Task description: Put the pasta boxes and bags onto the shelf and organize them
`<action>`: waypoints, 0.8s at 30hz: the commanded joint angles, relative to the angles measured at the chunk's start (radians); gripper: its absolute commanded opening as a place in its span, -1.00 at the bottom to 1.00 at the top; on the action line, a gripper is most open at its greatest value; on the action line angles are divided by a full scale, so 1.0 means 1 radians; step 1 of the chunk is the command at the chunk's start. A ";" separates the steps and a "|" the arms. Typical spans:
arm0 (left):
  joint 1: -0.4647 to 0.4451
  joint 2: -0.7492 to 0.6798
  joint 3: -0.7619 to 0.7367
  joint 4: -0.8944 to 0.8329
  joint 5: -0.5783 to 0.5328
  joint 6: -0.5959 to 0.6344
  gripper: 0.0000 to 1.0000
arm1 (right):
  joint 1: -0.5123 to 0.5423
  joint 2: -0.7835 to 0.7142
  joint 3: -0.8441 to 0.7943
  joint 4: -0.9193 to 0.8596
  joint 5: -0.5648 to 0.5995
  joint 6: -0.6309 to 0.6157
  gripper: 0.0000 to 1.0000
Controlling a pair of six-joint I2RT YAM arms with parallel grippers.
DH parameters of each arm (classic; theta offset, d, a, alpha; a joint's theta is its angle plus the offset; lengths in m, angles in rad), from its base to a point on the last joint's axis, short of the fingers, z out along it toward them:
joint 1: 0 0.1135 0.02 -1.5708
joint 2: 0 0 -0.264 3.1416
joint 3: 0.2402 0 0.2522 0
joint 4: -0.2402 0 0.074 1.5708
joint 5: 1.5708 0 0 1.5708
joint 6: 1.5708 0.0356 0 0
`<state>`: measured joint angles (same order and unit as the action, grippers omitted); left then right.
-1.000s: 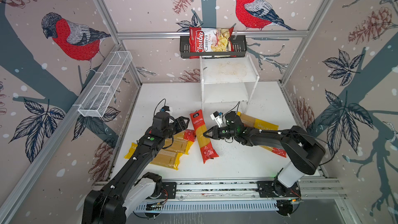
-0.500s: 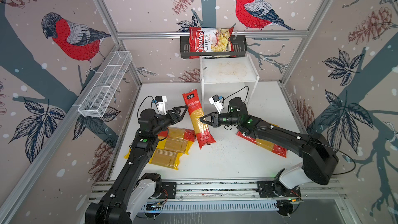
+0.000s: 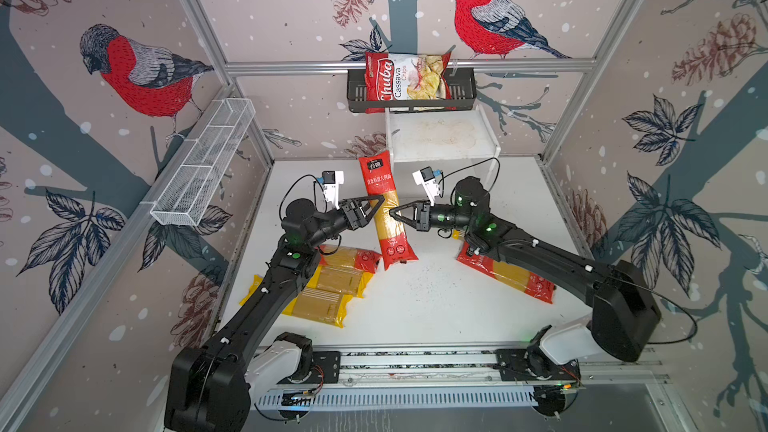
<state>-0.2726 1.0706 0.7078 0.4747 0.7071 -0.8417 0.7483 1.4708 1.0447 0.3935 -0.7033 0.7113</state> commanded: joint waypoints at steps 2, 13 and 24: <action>-0.001 0.009 0.032 0.039 0.032 0.032 0.65 | -0.017 -0.030 0.002 0.164 -0.047 0.019 -0.91; -0.014 0.139 0.116 0.097 0.095 0.050 0.60 | -0.036 -0.043 -0.002 0.210 -0.091 0.032 -0.92; -0.051 0.190 0.154 0.171 0.118 0.004 0.12 | -0.072 -0.049 -0.063 0.294 -0.099 0.095 -0.88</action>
<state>-0.3183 1.2587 0.8440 0.5560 0.8085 -0.8173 0.6788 1.4330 0.9852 0.5117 -0.7883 0.7712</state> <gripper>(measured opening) 0.565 0.100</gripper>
